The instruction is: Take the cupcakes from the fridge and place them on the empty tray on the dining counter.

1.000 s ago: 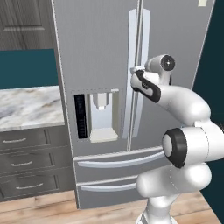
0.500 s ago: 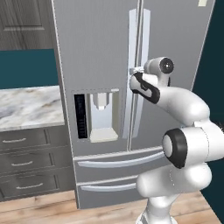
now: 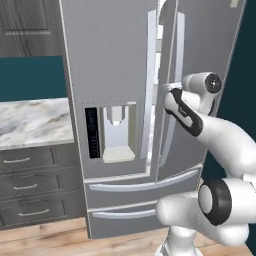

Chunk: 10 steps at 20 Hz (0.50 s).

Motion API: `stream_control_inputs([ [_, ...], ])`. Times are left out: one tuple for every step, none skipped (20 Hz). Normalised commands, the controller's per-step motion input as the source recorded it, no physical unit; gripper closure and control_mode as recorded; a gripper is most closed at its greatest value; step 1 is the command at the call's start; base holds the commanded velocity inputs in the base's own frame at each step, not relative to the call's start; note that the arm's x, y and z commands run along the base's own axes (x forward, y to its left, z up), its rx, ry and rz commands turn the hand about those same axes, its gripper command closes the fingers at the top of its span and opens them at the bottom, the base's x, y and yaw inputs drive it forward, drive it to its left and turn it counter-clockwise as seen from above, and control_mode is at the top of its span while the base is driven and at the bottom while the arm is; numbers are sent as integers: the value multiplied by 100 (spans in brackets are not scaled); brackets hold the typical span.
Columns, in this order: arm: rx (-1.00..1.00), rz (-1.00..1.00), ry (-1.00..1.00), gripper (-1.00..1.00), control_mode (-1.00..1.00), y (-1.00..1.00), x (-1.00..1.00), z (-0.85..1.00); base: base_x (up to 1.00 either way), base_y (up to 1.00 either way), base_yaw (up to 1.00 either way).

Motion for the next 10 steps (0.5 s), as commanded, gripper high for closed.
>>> stream_control_inputs([
  [1, 0, 0, 100, -100, -79, -100, 0, 0, 0, 0],
  [1, 0, 0, 100, -100, -79, -99, 0, 0, 0, 0],
  [1, 0, 0, 100, -100, -79, -99, 0, 0, 0, 0],
  [1, 0, 0, 100, -100, -79, -99, 0, 0, 0, 0],
  [1, 0, 0, 100, -100, -80, -100, 0, 0, 0, 0],
  [1, 0, 0, 100, -100, -79, -98, 0, 0, 0, 0],
  [1, 0, 0, 100, -100, -78, -96, 0, 0, 0, 0],
  [1, 0, 0, 100, -100, -78, -99, 0, 0, 0, 0],
  [1, 0, 0, 100, -100, -76, -99, 0, 0, 0, 0],
  [1, 0, 0, 100, -100, -75, -97, 0, 0, 0, 0],
])
